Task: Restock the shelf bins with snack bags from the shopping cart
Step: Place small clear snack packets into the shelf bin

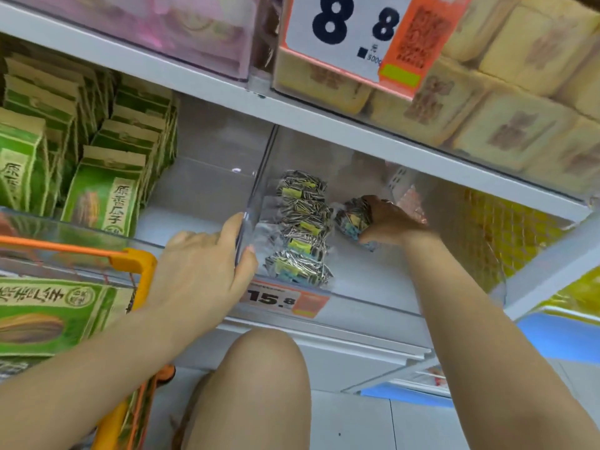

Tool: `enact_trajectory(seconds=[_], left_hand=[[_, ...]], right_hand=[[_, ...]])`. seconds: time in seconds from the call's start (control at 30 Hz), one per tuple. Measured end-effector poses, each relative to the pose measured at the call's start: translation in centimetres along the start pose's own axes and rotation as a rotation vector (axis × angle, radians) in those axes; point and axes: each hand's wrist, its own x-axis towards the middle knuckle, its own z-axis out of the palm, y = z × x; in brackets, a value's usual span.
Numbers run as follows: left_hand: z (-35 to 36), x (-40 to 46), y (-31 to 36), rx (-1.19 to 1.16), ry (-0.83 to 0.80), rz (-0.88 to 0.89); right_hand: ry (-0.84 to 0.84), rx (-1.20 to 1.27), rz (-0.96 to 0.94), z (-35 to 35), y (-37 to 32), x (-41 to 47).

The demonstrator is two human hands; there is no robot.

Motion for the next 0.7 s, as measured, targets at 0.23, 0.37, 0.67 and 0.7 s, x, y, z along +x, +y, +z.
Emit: enact_trajectory(seconds=[0.23,0.37,0.67,0.7], left_hand=[[0.0,0.0,0.1,-0.028,0.021,0.030],[-0.1,-0.1,0.0,-0.041,0.009,0.037],[0.0,-0.1,0.0,-0.061,0.034,0.054],[0.0,-0.1,0.0,-0.062,0.035,0.055]], right_hand=[[0.269,0.192,0.150,1.3,1.8,0.0],[0.330,0.207,0.157,1.1,2.2,0.2],[0.321,0.218,0.191,2.1,3.1,0.7],[0.327,0.212,0.166,2.2,3.0,0.8]])
